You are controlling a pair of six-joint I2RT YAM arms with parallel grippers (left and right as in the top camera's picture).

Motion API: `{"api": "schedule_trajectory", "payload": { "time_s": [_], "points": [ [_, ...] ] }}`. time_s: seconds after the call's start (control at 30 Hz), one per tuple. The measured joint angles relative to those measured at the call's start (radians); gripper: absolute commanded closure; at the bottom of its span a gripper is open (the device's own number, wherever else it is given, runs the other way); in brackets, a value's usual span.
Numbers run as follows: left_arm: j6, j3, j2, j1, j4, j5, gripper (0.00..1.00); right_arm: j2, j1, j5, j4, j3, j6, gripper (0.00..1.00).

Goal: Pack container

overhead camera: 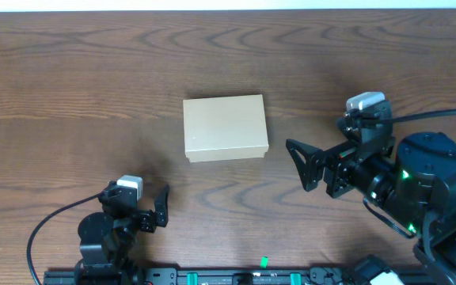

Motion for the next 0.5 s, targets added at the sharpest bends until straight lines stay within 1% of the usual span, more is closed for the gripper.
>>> {"api": "schedule_trajectory", "payload": {
  "time_s": [0.5],
  "points": [
    [0.0, 0.0, 0.0, -0.001, 0.002, 0.007, 0.05, 0.0, 0.0, 0.0, 0.0, 0.0, 0.0, 0.01]
  ]
}}
